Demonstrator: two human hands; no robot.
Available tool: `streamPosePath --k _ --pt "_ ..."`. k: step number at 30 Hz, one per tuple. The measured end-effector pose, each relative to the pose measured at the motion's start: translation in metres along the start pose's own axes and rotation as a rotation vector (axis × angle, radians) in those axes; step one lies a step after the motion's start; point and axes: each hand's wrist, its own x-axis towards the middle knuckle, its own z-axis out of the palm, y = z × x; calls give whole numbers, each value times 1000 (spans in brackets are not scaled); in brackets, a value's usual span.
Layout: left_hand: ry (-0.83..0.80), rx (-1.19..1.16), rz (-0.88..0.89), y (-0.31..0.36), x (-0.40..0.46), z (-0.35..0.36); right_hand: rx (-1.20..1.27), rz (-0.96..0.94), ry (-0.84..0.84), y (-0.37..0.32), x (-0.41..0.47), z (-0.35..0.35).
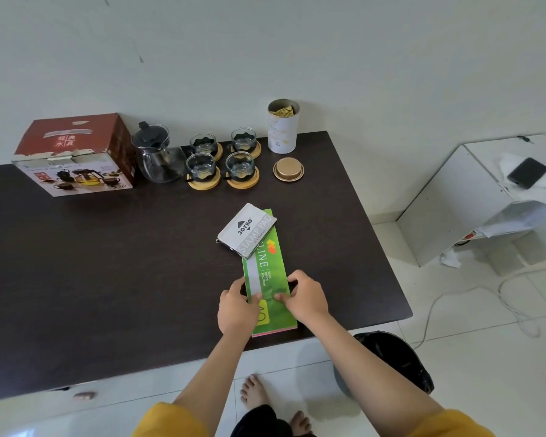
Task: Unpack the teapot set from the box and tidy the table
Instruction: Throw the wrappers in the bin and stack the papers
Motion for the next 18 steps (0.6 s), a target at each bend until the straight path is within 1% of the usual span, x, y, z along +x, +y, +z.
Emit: streamPosePath --k 10,18 --pt "-64 -17 14 -3 1 -4 78 14 -81 3 1 -9" --pt "-50 -21 25 -4 -1 -3 85 24 -75 3 0 -10"
